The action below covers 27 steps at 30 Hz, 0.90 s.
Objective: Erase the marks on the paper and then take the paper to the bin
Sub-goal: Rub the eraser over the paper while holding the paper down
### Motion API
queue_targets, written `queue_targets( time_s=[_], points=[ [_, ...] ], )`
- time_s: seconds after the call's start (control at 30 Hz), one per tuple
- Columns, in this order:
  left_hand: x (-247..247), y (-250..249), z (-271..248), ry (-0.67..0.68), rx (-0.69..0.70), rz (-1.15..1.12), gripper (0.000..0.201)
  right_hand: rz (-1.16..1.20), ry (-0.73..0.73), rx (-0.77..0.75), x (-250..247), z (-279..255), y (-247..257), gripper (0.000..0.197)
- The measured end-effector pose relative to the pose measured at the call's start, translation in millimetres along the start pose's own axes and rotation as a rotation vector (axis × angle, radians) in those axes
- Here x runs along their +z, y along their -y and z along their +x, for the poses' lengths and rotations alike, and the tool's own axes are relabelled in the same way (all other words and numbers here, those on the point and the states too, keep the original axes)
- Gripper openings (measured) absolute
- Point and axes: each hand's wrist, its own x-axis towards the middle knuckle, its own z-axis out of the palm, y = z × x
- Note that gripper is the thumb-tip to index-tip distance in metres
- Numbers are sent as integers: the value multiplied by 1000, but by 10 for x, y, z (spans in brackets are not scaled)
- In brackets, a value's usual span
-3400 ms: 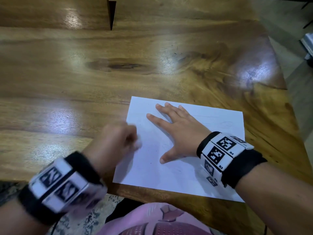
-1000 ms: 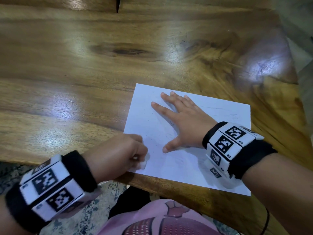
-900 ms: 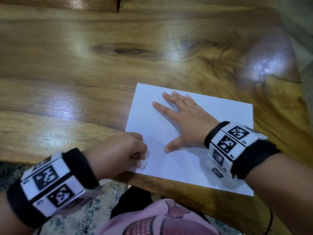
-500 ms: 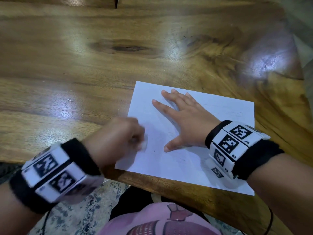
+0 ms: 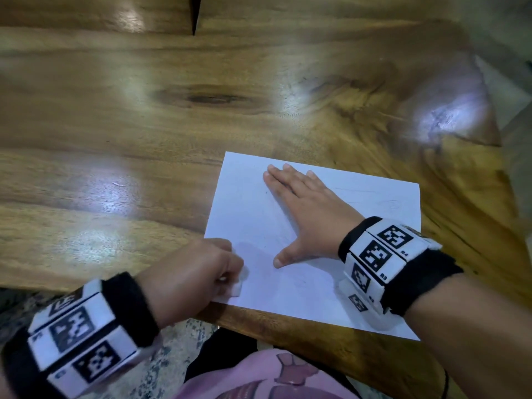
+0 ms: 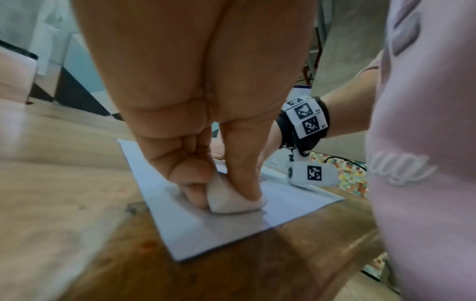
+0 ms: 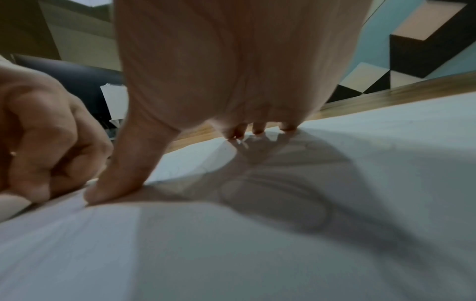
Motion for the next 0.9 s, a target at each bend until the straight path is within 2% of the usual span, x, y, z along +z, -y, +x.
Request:
queue_targets(
  time_s=[0.13,0.2,0.27,0.3,0.43,0.57,0.67,0.73,0.83,0.9],
  points=[
    [-14,-19,13,11,-51,-9,10,65,-22,70,-14,-114,-87,129],
    [-62,-66,31,57,-63,18,9,87,-21,78,-14,-155,-116,127],
    [-200,-101,145,115,-91,60,11,99,-18,74,-8,-167,-127,126],
    [-303,-123,238,102,-114,67,12,103,-20,70,-2,-163,-130,126],
    [-758,-145,768,-210,-184,42,8,106,-23,69,1,-163,-128,127],
    [-874,-163,1138,-338,-200,38,13,110,-26,71,-11,-165,-121,127],
    [-782,-177,1133,-400,-200,21,15,110,-32,68,-5,-166,-127,127],
    [-660,-172,984,-371,-162,28,12,105,-32,67,-4,-164,-125,126],
    [-501,-171,756,-149,-113,49,10,103,-45,72,5,-168,-136,126],
    [-528,-167,781,-143,-127,42,10,92,-50,71,11,-167,-135,126]
  ],
)
